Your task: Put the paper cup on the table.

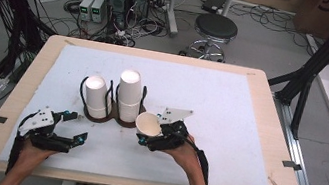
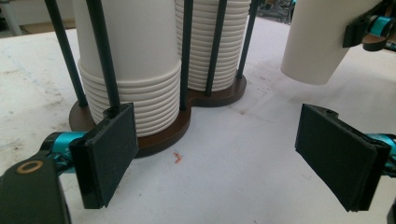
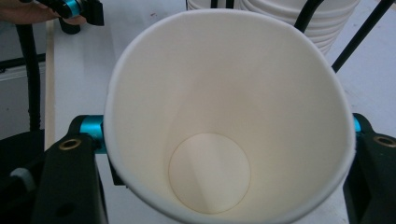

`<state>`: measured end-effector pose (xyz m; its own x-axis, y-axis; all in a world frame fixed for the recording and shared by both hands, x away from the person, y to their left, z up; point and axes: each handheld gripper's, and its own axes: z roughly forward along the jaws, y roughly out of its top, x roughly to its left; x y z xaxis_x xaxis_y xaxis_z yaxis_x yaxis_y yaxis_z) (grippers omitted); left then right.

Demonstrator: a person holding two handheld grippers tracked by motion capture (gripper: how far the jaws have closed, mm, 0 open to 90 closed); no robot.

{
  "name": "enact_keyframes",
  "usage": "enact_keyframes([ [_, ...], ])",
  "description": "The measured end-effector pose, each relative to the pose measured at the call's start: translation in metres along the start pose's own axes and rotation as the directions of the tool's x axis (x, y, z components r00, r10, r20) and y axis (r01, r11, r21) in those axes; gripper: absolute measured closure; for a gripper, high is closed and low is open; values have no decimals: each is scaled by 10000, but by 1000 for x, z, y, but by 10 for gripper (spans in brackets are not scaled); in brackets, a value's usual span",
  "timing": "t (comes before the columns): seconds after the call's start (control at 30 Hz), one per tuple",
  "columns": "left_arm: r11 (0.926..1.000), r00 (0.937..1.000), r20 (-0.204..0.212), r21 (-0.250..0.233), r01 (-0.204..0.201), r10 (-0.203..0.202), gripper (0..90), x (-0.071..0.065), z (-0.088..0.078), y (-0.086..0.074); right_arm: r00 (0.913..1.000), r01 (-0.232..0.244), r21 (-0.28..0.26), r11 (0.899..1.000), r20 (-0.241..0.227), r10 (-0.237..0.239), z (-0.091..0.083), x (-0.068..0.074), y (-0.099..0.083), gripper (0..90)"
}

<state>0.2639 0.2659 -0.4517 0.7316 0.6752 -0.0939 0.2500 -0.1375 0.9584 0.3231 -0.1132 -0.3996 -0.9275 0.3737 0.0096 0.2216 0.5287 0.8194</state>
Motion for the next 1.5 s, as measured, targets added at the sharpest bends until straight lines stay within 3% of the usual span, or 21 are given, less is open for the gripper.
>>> enact_keyframes([
  [0.67,10000,9995,-296,-9,93,-93,130,0,0,-1,9998,181,743,9971,22,-183,15,-1,-6,287],
  [1.03,9999,9995,-307,-7,100,-101,130,0,0,-1,9999,-23,832,9965,-111,33,20,-2,-13,283],
  [1.2,9999,9994,-310,-29,134,-135,130,0,0,-1,10000,58,845,9964,-76,-52,20,-2,-14,234],
  [1.33,10000,9995,-315,-6,47,-47,130,0,0,-1,10000,-48,1100,9939,-61,55,24,-1,-15,143],
  [1.5,9999,9994,-341,-46,109,-110,130,0,0,-1,10000,-43,989,9951,80,35,22,0,-18,138],
])
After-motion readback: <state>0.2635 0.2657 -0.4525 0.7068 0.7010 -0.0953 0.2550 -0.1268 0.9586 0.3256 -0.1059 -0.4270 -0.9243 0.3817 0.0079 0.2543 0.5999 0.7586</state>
